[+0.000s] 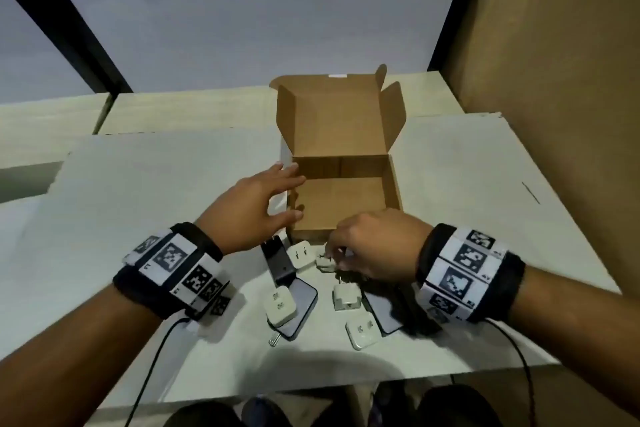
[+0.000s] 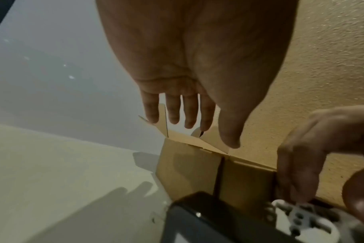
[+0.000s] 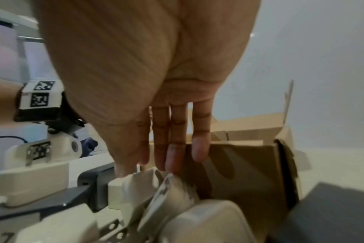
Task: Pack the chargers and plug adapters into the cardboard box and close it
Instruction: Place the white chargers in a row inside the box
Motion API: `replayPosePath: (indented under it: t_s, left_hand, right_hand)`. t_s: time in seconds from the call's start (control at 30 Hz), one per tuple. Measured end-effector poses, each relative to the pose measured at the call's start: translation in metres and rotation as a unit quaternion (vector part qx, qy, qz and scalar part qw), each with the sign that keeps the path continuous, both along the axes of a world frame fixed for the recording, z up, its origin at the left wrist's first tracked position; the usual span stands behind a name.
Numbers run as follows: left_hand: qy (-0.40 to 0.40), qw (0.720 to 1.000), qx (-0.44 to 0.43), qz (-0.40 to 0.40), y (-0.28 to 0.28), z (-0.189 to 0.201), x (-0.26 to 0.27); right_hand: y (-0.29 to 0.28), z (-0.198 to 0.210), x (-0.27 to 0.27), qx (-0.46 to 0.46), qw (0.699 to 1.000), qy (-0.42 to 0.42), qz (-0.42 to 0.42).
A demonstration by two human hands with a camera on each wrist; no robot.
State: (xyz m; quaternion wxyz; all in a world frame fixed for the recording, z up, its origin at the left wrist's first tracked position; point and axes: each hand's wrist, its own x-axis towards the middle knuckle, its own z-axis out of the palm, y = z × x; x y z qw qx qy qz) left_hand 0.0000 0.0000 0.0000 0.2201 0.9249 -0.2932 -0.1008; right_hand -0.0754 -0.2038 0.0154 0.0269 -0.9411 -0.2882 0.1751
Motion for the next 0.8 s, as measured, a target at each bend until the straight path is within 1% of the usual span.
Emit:
replayPosePath:
  t_s: [0.07,0.13,0.23,0.33,0.43,0.5,0.57,0.63,0.7,0.8]
  left_hand:
    - [-0.023,1.0,-0.006,-0.02,0.0,-0.006,0.002]
    - [-0.043,0.999,0.004,-0.029,0.001,-0.009,0.002]
    - [-0.087,0.995,0.022,-0.034,0.003,-0.013,-0.004]
    - [-0.121,0.992,0.02,-0.015,0.003,-0.015,-0.01]
    - [-0.128,0.991,0.023,0.015,0.005,-0.019,-0.014]
    - [-0.12,0.992,0.028,0.029,0.006,-0.022,-0.014]
    - [-0.103,0.994,0.022,0.031,0.007,-0.025,-0.014]
    - [-0.086,0.996,0.008,0.028,0.008,-0.025,-0.014]
    - [-0.07,0.997,-0.001,0.022,0.008,-0.023,-0.014]
    - [-0.046,0.999,0.014,0.012,0.008,-0.016,-0.007]
  right_hand:
    - [-0.001,-0.006,0.004,-0.019,1.0,-0.018,0.005]
    - [0.002,-0.008,0.005,-0.046,0.997,-0.054,0.038]
    - [0.012,-0.014,0.001,-0.095,0.989,-0.085,0.074]
    - [0.022,-0.023,0.0,-0.126,0.983,-0.113,0.075]
    - [0.029,-0.028,-0.002,-0.147,0.979,-0.126,0.061]
    - [0.03,-0.022,-0.003,-0.128,0.983,-0.123,0.038]
    - [0.027,-0.009,-0.004,-0.084,0.992,-0.09,0.002]
    - [0.022,0.009,-0.001,-0.051,0.996,-0.077,-0.008]
    - [0.013,0.024,0.011,-0.023,0.997,-0.075,-0.021]
    - [0.004,0.032,0.048,0.027,0.993,-0.083,-0.076]
